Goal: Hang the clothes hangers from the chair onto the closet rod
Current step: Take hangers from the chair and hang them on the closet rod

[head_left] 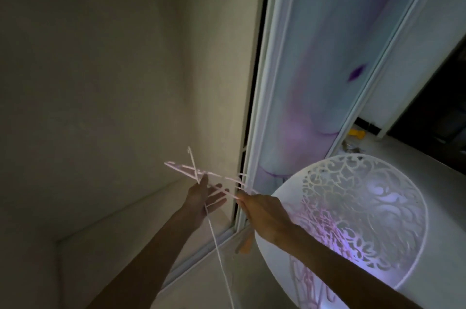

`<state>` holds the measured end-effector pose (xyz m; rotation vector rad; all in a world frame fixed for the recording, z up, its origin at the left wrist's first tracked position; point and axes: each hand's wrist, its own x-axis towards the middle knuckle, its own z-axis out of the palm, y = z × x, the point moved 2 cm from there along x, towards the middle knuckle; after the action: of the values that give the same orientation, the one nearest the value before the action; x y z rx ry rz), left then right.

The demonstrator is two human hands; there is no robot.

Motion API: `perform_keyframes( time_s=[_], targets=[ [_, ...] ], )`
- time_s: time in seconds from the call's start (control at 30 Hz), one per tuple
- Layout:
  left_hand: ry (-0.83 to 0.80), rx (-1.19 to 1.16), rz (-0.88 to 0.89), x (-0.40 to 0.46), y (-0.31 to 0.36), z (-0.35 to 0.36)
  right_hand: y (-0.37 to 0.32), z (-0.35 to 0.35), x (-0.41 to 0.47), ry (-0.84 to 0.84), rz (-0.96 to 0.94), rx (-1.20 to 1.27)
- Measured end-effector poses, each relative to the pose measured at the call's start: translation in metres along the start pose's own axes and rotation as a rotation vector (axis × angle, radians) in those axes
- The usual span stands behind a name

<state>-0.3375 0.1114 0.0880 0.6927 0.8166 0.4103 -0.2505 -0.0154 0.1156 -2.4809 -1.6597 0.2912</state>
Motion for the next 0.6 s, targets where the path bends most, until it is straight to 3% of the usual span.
perform_keyframes(
  time_s=[0.13, 0.23, 0.3, 0.43, 0.5, 0.6],
  targets=[
    [-0.029, -0.093, 0.103, -0.018, 0.045, -0.015, -0.052, -0.026, 0.019, 0.07, -0.09, -0.143],
    [-0.072, -0.116, 0.163, -0.031, 0.08, -0.026, -0.074, -0.049, 0.031, 0.104, -0.134, -0.086],
    [-0.106, -0.083, 0.211, -0.044, 0.104, -0.029, -0.083, -0.062, 0.045, -0.01, -0.021, 0.178],
    [-0.187, 0.125, 0.238, -0.07, 0.138, -0.027, -0.075, -0.084, 0.076, -0.32, 0.361, 0.951],
    [-0.244, 0.212, 0.24, -0.082, 0.149, -0.026, -0.073, -0.09, 0.083, -0.438, 0.368, 1.075],
    [-0.31, 0.342, 0.225, -0.1, 0.16, -0.026, -0.094, -0.093, 0.092, -0.629, 0.18, 1.027]
  ],
)
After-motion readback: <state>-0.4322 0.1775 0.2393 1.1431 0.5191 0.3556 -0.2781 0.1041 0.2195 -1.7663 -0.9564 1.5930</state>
